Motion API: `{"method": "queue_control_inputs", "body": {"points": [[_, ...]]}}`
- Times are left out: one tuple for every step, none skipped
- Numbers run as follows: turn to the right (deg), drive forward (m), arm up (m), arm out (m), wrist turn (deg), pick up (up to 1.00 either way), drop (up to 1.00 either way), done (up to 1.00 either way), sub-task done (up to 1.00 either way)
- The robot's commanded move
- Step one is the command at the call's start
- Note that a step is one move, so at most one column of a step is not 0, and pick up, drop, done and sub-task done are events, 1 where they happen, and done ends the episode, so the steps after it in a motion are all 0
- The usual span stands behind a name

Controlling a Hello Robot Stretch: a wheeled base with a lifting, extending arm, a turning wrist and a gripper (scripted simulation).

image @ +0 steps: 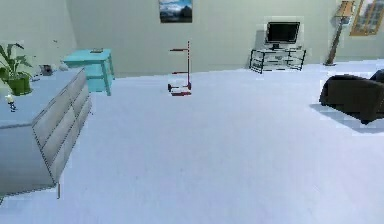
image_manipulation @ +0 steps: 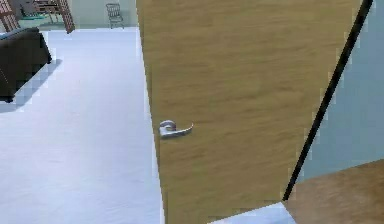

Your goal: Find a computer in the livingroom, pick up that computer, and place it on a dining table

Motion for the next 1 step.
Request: {"method": "queue_control_inputs", "body": {"points": [[18.0,0.0,0.0,0.0,0.0,0.0,0.0,0.0,0.0]]}}
